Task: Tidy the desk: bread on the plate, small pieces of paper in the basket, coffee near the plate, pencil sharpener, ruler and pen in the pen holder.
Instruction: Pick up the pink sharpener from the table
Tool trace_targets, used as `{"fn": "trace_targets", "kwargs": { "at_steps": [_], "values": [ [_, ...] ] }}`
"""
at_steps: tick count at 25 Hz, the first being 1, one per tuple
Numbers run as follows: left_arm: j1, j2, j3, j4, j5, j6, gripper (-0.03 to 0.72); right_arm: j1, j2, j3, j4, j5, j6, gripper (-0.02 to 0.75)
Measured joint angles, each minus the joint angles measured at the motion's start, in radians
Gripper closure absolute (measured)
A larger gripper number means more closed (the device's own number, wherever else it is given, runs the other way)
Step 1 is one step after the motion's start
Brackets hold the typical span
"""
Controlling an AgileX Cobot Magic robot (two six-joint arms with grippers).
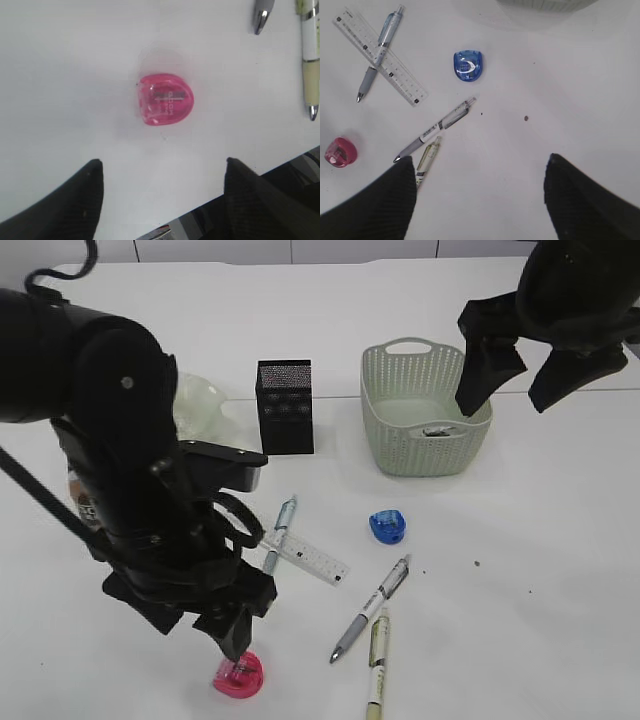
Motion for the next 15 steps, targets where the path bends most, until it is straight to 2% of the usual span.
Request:
{"fn": "trace_targets", "kwargs": {
  "at_steps": [6,15],
  "values": [
    [-0.004,0.094,-0.069,0.000,-0.002,0.000,0.139,0.000,0.000,0.000,0.002,0.000,0.000,0.155],
    [-0.005,0.193,-0.085,0.000,-0.004,0.000,0.139,0.000,0.000,0.000,0.002,0.000,-0.008,0.155]
  ]
}}
